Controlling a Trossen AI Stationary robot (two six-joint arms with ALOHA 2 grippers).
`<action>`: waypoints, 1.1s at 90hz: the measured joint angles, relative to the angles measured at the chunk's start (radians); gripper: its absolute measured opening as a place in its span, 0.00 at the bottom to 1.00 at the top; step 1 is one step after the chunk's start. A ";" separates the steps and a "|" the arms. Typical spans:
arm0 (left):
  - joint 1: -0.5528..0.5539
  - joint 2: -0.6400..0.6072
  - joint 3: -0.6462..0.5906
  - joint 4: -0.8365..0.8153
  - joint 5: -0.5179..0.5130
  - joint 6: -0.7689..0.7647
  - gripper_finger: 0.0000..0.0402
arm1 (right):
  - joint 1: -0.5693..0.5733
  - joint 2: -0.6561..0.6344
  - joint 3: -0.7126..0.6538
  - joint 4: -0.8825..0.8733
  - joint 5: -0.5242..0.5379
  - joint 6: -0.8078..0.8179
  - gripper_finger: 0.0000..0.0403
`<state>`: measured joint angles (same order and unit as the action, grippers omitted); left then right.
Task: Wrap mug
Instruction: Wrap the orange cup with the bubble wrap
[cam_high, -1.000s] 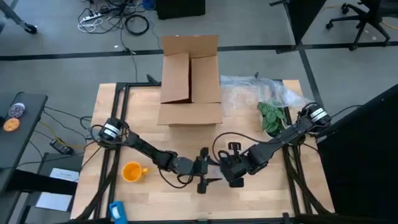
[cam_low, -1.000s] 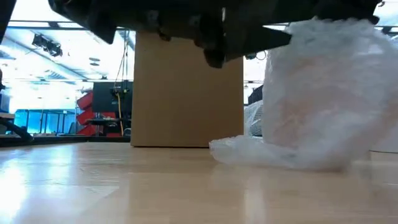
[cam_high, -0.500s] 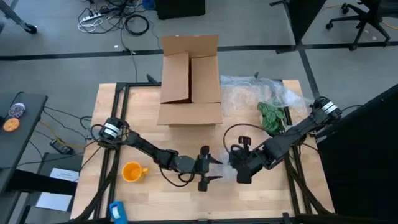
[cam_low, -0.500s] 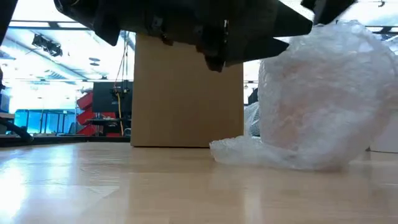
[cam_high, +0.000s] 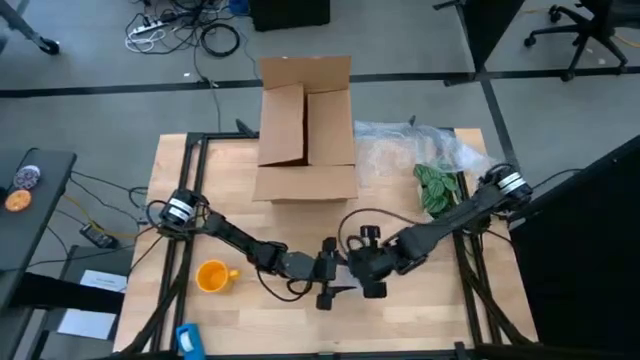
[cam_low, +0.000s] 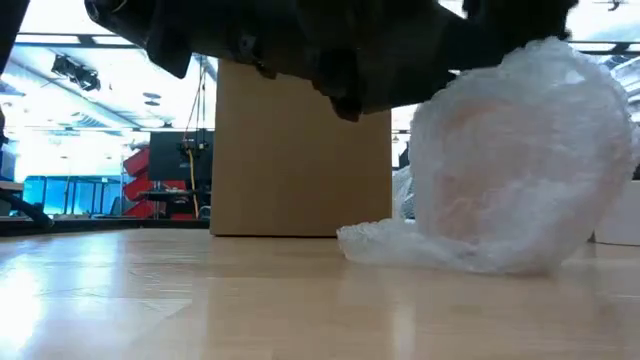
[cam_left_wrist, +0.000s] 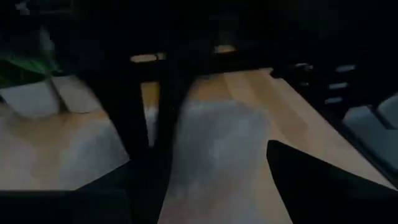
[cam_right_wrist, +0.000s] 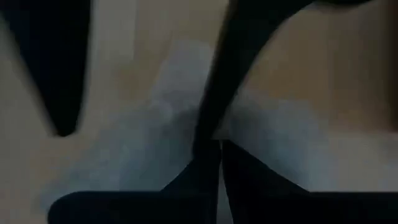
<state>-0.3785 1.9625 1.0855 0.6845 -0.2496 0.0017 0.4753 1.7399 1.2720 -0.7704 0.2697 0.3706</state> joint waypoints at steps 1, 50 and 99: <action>-0.001 -0.007 0.000 -0.007 0.002 0.000 0.62 | -0.002 0.008 0.001 -0.002 -0.004 0.003 0.00; -0.061 -0.254 -0.052 -0.619 -0.072 -0.078 0.62 | -0.039 0.043 -0.006 -0.041 -0.182 0.046 0.00; -0.051 -0.239 -0.127 -0.488 -0.071 -0.106 0.62 | -0.065 -0.174 -0.004 -0.076 -0.308 0.160 0.00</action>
<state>-0.4294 1.7231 0.9588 0.1961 -0.3209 -0.1039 0.4102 1.5661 1.2678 -0.8467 -0.0384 0.5310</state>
